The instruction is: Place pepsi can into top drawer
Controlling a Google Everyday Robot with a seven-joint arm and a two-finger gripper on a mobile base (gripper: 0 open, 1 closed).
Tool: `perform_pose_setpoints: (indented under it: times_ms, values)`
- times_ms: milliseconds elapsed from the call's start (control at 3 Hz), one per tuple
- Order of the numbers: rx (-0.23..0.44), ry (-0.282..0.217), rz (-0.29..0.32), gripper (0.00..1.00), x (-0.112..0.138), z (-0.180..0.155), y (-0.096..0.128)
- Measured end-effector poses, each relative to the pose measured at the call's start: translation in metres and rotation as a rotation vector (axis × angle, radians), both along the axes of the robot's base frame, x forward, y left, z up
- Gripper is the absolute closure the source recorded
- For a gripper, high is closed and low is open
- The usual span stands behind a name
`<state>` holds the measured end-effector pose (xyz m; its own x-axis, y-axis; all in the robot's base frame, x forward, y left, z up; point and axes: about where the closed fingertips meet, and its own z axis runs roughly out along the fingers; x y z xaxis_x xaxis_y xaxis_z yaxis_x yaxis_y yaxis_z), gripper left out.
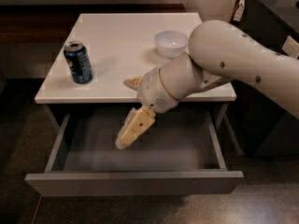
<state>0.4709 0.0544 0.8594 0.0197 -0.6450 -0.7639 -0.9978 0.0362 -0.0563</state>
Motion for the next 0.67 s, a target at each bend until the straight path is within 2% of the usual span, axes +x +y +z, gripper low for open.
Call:
perform_pose_setpoints:
  times_ms: [333,667]
  values:
    - [0.033,0.011,-0.029,0.00,0.015,0.007,0.007]
    - [0.036,0.018,-0.069,0.00,0.042,0.014,0.014]
